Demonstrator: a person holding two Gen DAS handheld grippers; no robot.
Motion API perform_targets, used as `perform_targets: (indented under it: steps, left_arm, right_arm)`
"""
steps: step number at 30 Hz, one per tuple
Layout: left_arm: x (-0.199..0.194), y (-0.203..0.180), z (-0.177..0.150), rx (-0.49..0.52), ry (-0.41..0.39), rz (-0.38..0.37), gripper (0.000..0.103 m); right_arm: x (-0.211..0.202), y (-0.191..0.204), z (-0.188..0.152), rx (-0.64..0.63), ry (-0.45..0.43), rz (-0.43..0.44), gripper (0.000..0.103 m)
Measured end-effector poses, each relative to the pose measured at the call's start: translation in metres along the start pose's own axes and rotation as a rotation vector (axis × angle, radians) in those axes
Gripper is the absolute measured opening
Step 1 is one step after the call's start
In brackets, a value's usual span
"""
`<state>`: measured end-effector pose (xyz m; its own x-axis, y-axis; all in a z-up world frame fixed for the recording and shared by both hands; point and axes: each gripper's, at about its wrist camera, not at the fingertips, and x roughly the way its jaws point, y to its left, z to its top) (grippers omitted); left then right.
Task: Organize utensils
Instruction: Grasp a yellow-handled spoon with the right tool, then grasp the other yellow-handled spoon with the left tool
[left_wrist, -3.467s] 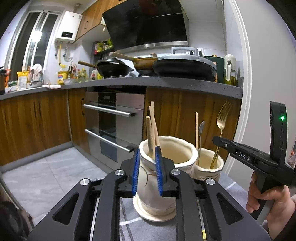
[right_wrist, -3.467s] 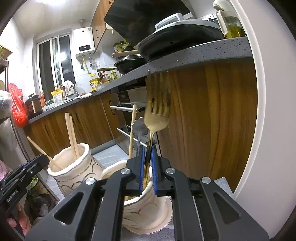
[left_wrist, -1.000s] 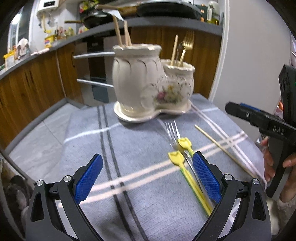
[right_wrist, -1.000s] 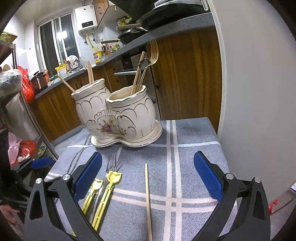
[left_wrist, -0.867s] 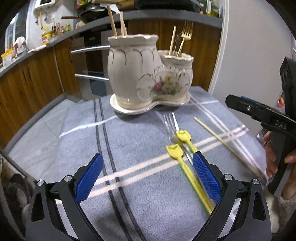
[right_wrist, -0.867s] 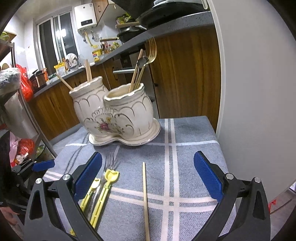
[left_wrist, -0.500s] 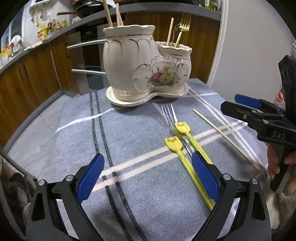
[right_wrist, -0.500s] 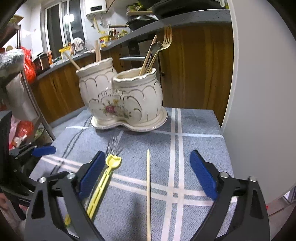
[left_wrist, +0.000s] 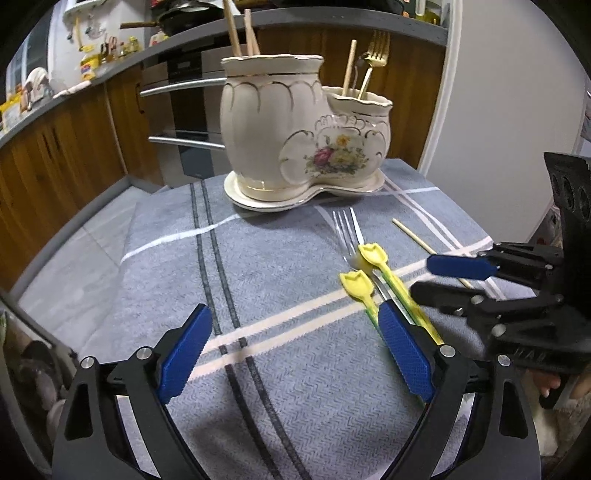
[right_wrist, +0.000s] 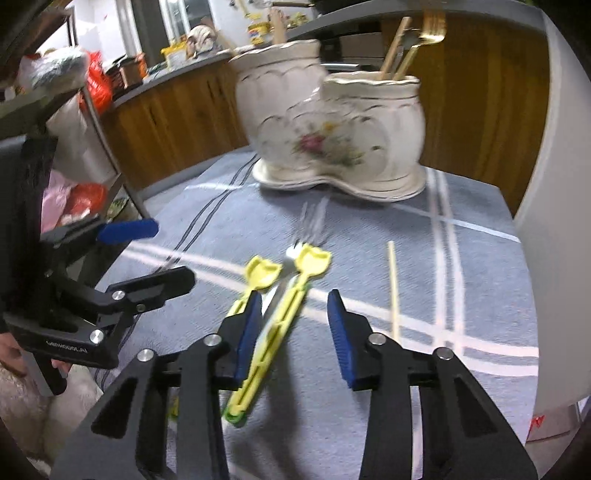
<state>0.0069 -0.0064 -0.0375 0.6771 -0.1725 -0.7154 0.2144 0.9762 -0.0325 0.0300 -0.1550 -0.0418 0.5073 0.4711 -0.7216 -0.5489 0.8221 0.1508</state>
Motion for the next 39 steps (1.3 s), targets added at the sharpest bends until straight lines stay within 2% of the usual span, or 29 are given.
perform_targets:
  steps: [2, 5, 11, 17, 21, 26, 29, 31, 35, 39]
  left_arm:
    - [-0.001, -0.001, 0.0, 0.003, -0.002, -0.002, 0.091]
    - [-0.002, 0.0, 0.0, -0.002, -0.005, -0.002, 0.091]
    - [-0.004, 0.002, 0.0, -0.006, -0.012, -0.004, 0.091]
    - [-0.004, 0.002, -0.001, -0.003, -0.009, -0.001, 0.091]
    - [-0.007, 0.001, 0.002, -0.009, -0.023, 0.0, 0.089]
    - [-0.008, -0.013, 0.005, -0.017, -0.015, -0.032, 0.086]
    - [-0.005, -0.025, 0.003, 0.006, -0.003, -0.028, 0.085]
    - [-0.001, -0.03, 0.002, 0.013, 0.016, -0.021, 0.081]
    - [0.012, -0.036, -0.004, 0.014, 0.074, -0.015, 0.057]
    - [0.022, -0.042, -0.007, 0.023, 0.107, -0.012, 0.046]
  right_arm:
    - [0.004, 0.002, -0.001, -0.007, 0.022, -0.019, 0.027]
    - [0.01, 0.002, -0.002, 0.001, 0.047, -0.012, 0.026]
    - [0.022, 0.007, 0.005, -0.059, 0.053, -0.105, 0.02]
    - [0.023, -0.003, 0.007, -0.034, 0.042, -0.085, 0.009]
    - [0.006, -0.02, 0.01, 0.03, -0.019, -0.044, 0.009]
    - [-0.031, -0.044, 0.015, 0.103, -0.17, 0.005, 0.009]
    - [-0.046, -0.055, 0.016, 0.136, -0.223, 0.005, 0.009]
    - [-0.051, -0.059, 0.017, 0.148, -0.238, -0.003, 0.009]
    - [-0.056, -0.062, 0.016, 0.146, -0.248, -0.005, 0.009]
    - [-0.059, -0.061, 0.013, 0.135, -0.254, -0.014, 0.009]
